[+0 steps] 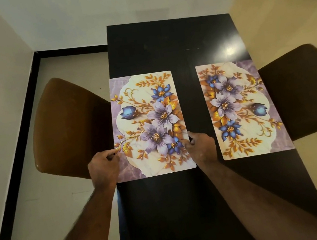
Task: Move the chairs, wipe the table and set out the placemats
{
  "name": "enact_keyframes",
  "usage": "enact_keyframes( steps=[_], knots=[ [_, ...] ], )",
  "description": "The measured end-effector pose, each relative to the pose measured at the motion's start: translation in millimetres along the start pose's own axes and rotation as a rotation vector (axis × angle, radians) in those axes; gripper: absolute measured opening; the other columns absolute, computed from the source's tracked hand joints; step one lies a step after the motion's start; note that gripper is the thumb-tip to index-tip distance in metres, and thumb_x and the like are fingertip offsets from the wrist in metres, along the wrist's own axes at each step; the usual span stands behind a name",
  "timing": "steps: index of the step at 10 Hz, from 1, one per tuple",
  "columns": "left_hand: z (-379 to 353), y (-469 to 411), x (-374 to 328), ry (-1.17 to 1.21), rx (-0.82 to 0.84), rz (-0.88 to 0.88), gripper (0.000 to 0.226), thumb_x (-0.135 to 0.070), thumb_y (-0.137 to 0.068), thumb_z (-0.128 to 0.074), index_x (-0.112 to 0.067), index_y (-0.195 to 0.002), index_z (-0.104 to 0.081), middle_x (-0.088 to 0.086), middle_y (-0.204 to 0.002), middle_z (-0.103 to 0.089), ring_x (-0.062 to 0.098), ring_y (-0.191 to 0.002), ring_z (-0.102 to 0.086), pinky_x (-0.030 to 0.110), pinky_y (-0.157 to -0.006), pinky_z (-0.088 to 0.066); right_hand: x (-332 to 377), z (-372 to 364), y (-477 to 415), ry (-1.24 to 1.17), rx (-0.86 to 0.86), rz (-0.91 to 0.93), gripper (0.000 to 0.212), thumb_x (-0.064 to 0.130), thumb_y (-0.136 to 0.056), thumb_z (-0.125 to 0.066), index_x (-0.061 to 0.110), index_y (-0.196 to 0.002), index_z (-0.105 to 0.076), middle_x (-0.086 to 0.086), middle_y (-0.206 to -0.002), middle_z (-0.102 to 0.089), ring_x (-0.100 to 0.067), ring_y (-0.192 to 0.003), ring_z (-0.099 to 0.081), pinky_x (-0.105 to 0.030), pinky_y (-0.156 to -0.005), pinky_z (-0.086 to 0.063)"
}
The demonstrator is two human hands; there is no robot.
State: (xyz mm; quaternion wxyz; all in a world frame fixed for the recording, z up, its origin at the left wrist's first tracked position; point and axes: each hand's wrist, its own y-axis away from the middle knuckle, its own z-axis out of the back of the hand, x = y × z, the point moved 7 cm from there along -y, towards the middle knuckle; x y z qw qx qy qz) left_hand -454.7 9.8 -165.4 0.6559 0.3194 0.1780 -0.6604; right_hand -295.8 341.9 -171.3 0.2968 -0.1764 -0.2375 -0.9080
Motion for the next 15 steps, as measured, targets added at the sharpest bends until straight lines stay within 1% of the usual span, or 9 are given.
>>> enact_keyframes(
  steps=[4, 5, 8, 10, 11, 12, 13, 14, 15],
  knots=[
    [1.9, 0.5, -7.5, -0.001, 0.004, -0.040, 0.030, -0.027, -0.096, -0.084, -0.007, -0.118, -0.083, 0.008, -0.106, -0.083, 0.021, -0.095, -0.077, 0.025, -0.067, -0.056, 1.1, 1.4, 2.1, 0.009, -0.018, 0.001, 0.062, 0.046, -0.100, -0.079, 0.023, -0.155, -0.063, -0.004, -0.129, -0.076, -0.017, -0.109, -0.076, -0.037, -0.088, -0.066],
    [3.1, 0.6, -9.4, -0.008, 0.005, -0.032, 0.030, -0.027, -0.096, -0.084, -0.006, -0.118, -0.083, 0.008, -0.108, -0.082, 0.016, -0.091, -0.073, 0.020, -0.065, -0.052, 1.3, 2.0, 2.4, 0.004, -0.027, -0.002, 0.061, 0.044, -0.100, -0.079, 0.023, -0.154, -0.063, -0.004, -0.129, -0.076, -0.017, -0.109, -0.076, -0.033, -0.085, -0.063],
    [5.4, 1.4, -13.9, -0.039, 0.006, -0.017, 0.030, -0.027, -0.096, -0.084, -0.006, -0.119, -0.083, 0.008, -0.108, -0.083, 0.012, -0.090, -0.070, 0.017, -0.063, -0.048, 1.9, 3.2, 2.3, 0.036, -0.027, 0.018, 0.064, 0.044, -0.101, -0.078, 0.022, -0.157, -0.060, -0.006, -0.133, -0.073, -0.020, -0.115, -0.074, -0.034, -0.089, -0.062],
    [4.0, 3.4, -15.2, -0.011, 0.023, 0.030, 0.031, -0.029, -0.098, -0.083, -0.007, -0.119, -0.083, 0.009, -0.109, -0.083, 0.014, -0.091, -0.070, 0.026, -0.070, -0.057, 3.2, 3.0, 2.9, 0.014, -0.002, 0.012, 0.064, 0.044, -0.101, -0.078, 0.022, -0.158, -0.059, -0.007, -0.136, -0.071, -0.021, -0.118, -0.073, -0.036, -0.093, -0.062],
    [4.8, 8.3, -17.1, -0.025, 0.006, 0.047, 0.030, -0.030, -0.104, -0.075, -0.006, -0.121, -0.081, 0.010, -0.111, -0.081, 0.017, -0.094, -0.071, 0.021, -0.066, -0.051, 4.4, 6.4, 6.7, -0.012, 0.009, 0.026, 0.064, 0.046, -0.104, -0.074, 0.019, -0.159, -0.057, -0.009, -0.135, -0.070, -0.020, -0.116, -0.072, -0.033, -0.090, -0.060],
    [-0.2, 18.7, -19.0, -0.026, -0.010, 0.034, 0.045, -0.039, -0.107, -0.067, -0.008, -0.139, -0.070, 0.013, -0.128, -0.071, 0.026, -0.112, -0.070, 0.025, -0.074, -0.050, 2.2, 9.2, 14.8, -0.024, 0.051, 0.047, 0.069, 0.049, -0.107, -0.066, 0.019, -0.166, -0.047, -0.011, -0.140, -0.066, -0.020, -0.121, -0.069, -0.033, -0.094, -0.058],
    [-7.3, 43.2, -31.5, -0.116, 0.020, -0.001, 0.056, -0.044, -0.105, -0.069, -0.009, -0.148, -0.059, 0.019, -0.140, -0.057, 0.036, -0.125, -0.061, 0.044, -0.089, -0.056, -3.0, 15.3, 33.0, 0.037, 0.119, 0.098, 0.075, 0.049, -0.107, -0.066, 0.024, -0.171, -0.035, -0.010, -0.156, -0.052, -0.024, -0.140, -0.057, -0.040, -0.110, -0.056],
    [-12.1, 72.4, -50.1, -0.295, 0.032, -0.092, 0.064, -0.052, -0.100, -0.073, -0.014, -0.148, -0.054, 0.018, -0.150, -0.052, 0.042, -0.133, -0.054, 0.058, -0.099, -0.053, -5.6, 30.3, 59.6, 0.190, 0.144, 0.201, 0.081, 0.054, -0.107, -0.062, 0.026, -0.174, -0.025, -0.009, -0.167, -0.040, -0.029, -0.152, -0.042, -0.044, -0.118, -0.048],
    [-19.8, 100.5, -74.5, -0.449, 0.103, -0.207, 0.076, -0.061, -0.102, -0.065, -0.016, -0.160, -0.045, 0.016, -0.164, -0.043, 0.041, -0.149, -0.042, 0.062, -0.113, -0.043, -9.2, 50.8, 84.5, 0.364, 0.122, 0.309, 0.083, 0.060, -0.108, -0.056, 0.025, -0.174, -0.021, -0.009, -0.169, -0.037, -0.032, -0.154, -0.039, -0.046, -0.120, -0.045]
  ],
)
